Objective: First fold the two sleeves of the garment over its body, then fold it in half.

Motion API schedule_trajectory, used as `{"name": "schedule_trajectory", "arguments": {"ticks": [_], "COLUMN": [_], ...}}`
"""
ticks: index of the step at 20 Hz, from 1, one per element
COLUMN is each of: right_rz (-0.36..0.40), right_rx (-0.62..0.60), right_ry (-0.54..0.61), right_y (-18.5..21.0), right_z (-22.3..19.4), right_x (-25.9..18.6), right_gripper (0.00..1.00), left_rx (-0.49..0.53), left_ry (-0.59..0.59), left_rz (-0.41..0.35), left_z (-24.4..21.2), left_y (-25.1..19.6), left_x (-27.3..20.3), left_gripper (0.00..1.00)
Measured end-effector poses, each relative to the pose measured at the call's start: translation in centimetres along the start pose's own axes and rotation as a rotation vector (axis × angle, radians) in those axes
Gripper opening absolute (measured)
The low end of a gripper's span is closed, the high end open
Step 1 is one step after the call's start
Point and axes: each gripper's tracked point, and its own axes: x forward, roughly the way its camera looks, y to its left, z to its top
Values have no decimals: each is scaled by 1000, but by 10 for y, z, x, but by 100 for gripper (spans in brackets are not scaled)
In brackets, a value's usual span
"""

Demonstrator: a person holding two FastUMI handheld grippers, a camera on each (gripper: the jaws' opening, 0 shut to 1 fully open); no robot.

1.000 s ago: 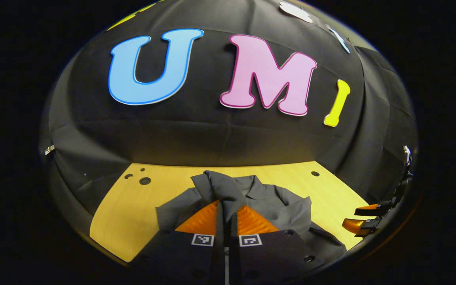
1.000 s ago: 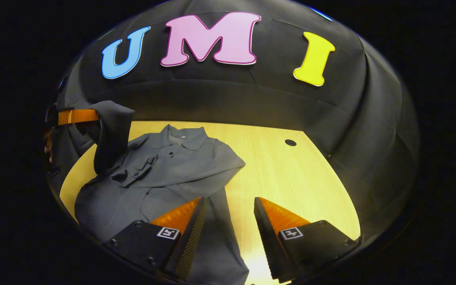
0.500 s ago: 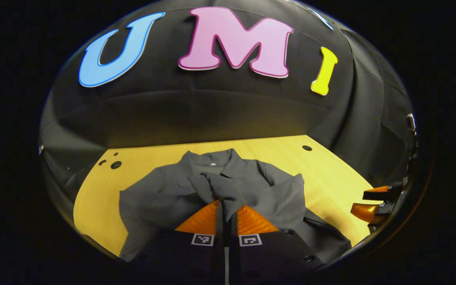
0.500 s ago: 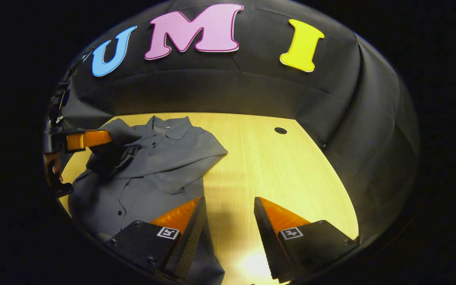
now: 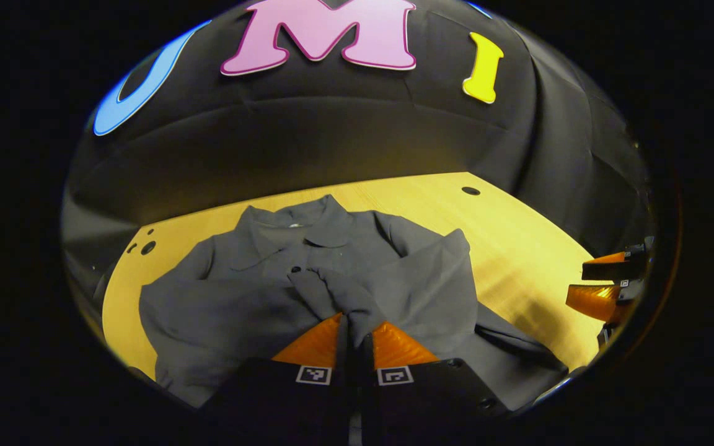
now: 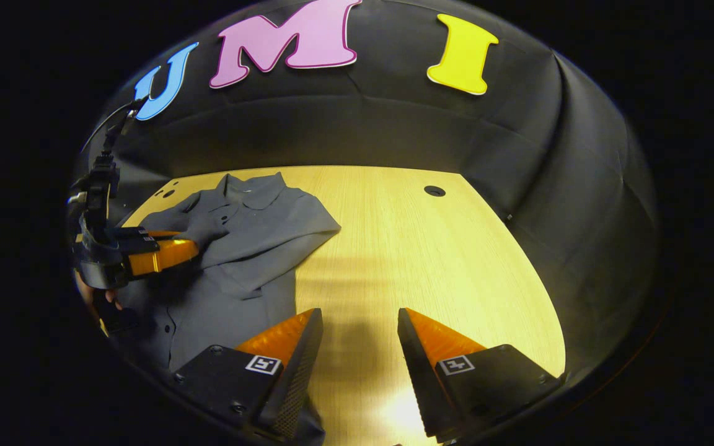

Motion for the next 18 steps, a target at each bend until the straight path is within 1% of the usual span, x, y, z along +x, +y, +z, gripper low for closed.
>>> {"name": "schedule_trajectory", "arguments": {"ticks": [3,4,5,6,8,9,10,11,12,13,14,15,16,17,18], "right_rz": [5,5,4,2,-5,-9,-12,-15,-19,-23,-25,-28,-32,-34,-38], "right_rx": [7,9,10,11,12,13,16,18,15,11,8,5,4,5,8], "right_ry": [0,0,2,0,-4,-5,-8,-11,-13,-16,-19,-22,-25,-30,-34], "right_y": [-4,-5,-6,-7,-9,-9,-9,-8,-8,-7,-5,-3,-2,0,2], "right_z": [0,1,0,1,2,2,3,4,5,5,5,6,6,8,9], "right_x": [4,5,4,4,2,1,-2,-5,-10,-13,-15,-19,-22,-26,-31], "right_gripper": [76,76,76,76,76,76,76,76,76,77,76,73,77,73,76], "left_rx": [13,18,15,10,2,-3,-12,-25,-35,-44,-47,-44,-39,-31,-24], "left_ry": [51,62,69,79,84,80,68,51,28,7,-15,-34,-49,-60,-70], "left_rz": [-5,-2,-1,-9,-40,-59,-77,-102,-121,-150,-171,-186,-198,-205,-213], "left_z": [-19,-23,-26,-29,-32,-31,-29,-25,-20,-13,-8,-2,1,4,6], "left_y": [-8,-8,-10,-12,-19,-24,-28,-33,-37,-43,-47,-49,-50,-50,-48], "left_x": [12,14,14,15,13,12,9,6,-1,-5,-14,-23,-30,-39,-48], "left_gripper": [20,24,32,27,53,55,68,74,87,87,94,94,94,94,94]}}
